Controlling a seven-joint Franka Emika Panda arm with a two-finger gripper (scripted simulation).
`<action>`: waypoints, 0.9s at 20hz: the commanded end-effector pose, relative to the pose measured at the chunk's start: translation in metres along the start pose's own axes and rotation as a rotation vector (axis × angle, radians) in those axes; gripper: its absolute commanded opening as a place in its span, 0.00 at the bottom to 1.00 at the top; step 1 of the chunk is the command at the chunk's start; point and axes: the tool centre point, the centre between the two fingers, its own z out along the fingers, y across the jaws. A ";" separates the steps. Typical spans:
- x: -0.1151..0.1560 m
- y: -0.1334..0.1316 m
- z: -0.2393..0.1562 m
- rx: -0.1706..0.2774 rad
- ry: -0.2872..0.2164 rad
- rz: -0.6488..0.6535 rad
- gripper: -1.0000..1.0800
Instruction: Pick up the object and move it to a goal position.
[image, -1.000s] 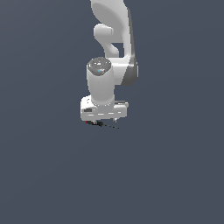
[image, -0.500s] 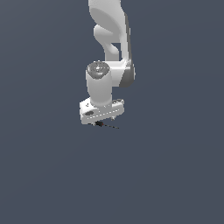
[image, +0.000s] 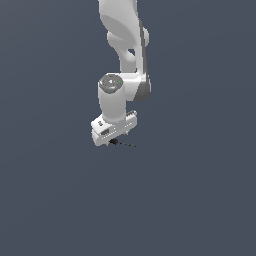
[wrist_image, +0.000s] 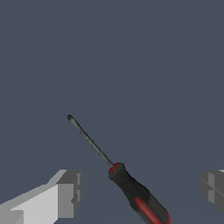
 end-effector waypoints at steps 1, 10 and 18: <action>-0.004 -0.001 0.005 -0.001 0.000 -0.069 0.96; -0.018 -0.004 0.021 -0.001 0.000 -0.312 0.96; -0.030 -0.009 0.035 -0.001 0.002 -0.527 0.96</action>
